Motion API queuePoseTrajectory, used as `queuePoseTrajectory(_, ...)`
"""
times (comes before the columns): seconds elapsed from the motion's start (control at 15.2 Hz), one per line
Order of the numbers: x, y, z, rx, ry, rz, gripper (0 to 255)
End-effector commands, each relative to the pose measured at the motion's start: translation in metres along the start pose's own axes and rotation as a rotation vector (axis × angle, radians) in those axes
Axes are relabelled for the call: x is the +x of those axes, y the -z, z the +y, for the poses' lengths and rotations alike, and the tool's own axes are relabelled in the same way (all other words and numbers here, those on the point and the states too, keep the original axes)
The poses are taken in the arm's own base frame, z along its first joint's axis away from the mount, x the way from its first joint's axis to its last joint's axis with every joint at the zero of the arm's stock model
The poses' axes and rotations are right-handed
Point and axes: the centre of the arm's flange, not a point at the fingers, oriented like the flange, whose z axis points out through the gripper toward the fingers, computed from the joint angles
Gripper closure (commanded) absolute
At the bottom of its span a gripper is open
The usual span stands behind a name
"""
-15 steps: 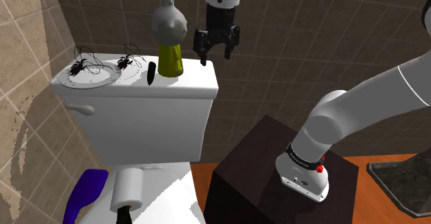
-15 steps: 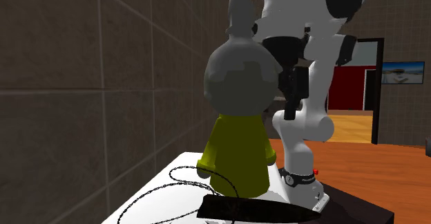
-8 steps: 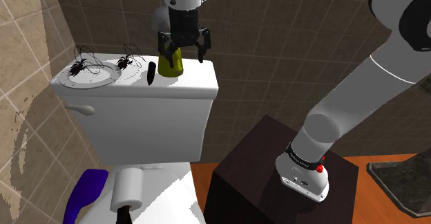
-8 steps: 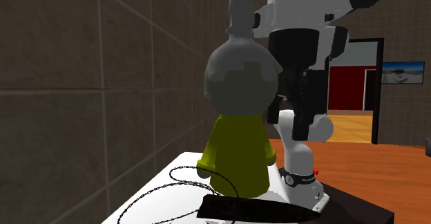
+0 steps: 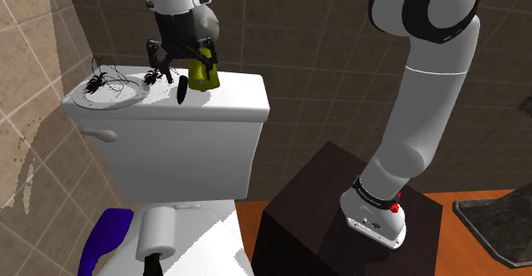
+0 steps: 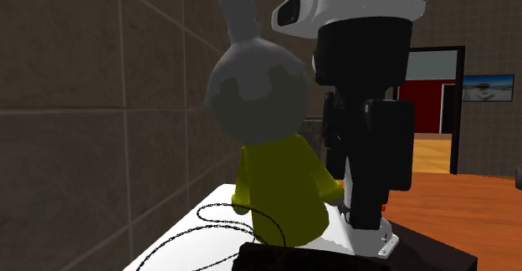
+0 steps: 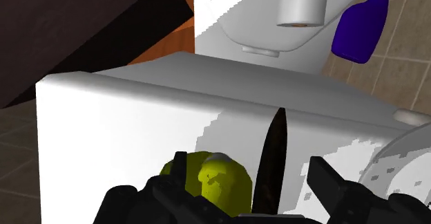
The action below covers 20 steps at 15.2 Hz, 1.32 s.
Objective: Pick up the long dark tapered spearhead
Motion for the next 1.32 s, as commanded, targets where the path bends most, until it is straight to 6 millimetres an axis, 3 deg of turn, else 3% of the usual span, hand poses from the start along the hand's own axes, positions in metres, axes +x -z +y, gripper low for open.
queuePoseTrajectory(0.0,0.007,-0.005,-0.019,-0.008,-0.044,-0.002,0)
queuePoseTrajectory(0.46,0.006,-0.045,-0.023,-0.008,-0.044,-0.002,0)
queuePoseTrajectory(0.59,0.006,-0.045,-0.023,-0.008,-0.044,-0.002,0)
queuePoseTrajectory(0.66,0.006,-0.045,-0.023,-0.008,-0.044,-0.002,255)
queuePoseTrajectory(1.25,0.006,-0.045,-0.023,-0.008,-0.044,-0.002,255)
